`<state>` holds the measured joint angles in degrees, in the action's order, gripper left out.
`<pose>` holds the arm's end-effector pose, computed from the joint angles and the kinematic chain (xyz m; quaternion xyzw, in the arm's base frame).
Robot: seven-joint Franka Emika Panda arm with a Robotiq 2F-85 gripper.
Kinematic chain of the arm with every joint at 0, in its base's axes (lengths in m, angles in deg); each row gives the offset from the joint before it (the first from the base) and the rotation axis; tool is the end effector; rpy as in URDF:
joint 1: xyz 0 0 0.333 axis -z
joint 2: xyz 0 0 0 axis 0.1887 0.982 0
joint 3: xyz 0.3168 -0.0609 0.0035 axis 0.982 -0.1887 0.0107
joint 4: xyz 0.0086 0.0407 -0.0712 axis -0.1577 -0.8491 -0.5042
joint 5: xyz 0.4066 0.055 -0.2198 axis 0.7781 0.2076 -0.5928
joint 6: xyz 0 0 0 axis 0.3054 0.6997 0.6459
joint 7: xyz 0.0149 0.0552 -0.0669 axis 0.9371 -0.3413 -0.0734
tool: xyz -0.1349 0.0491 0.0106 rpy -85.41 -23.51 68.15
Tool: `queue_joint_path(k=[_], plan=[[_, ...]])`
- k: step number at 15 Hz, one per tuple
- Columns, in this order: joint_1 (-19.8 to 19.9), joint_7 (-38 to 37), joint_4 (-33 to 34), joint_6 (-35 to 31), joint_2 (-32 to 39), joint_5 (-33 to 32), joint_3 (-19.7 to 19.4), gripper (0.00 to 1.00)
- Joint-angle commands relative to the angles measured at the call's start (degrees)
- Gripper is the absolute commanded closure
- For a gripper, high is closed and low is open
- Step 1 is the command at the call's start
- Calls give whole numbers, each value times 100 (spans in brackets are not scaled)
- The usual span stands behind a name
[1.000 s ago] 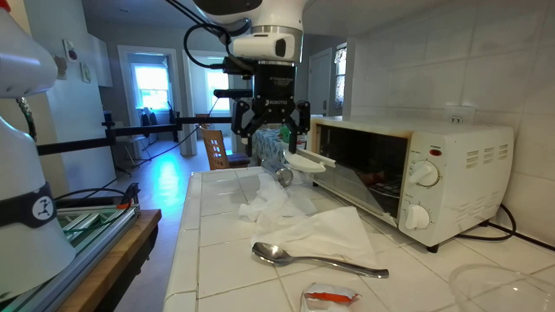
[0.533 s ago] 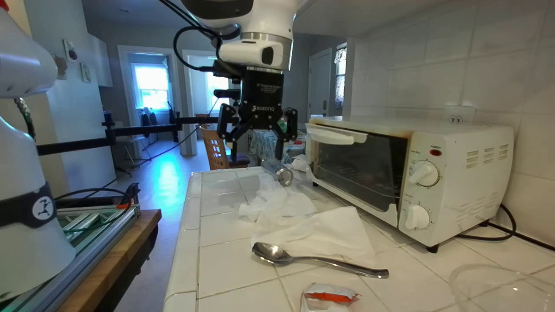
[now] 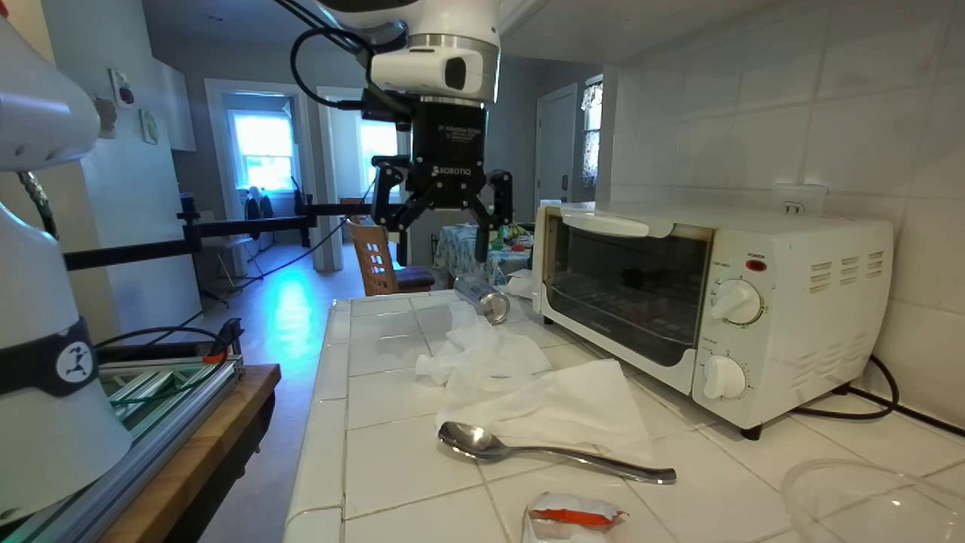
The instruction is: Open the microwave oven.
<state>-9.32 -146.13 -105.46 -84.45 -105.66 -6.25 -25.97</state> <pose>0.4579 0.0270 0.2631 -0.7875 0.6140 0.0499 0.0167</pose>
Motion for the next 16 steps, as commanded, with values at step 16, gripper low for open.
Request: queue_joint_path(k=[16], plan=[[155, 657, -17, -1708, -388, -975, 279, 0]])
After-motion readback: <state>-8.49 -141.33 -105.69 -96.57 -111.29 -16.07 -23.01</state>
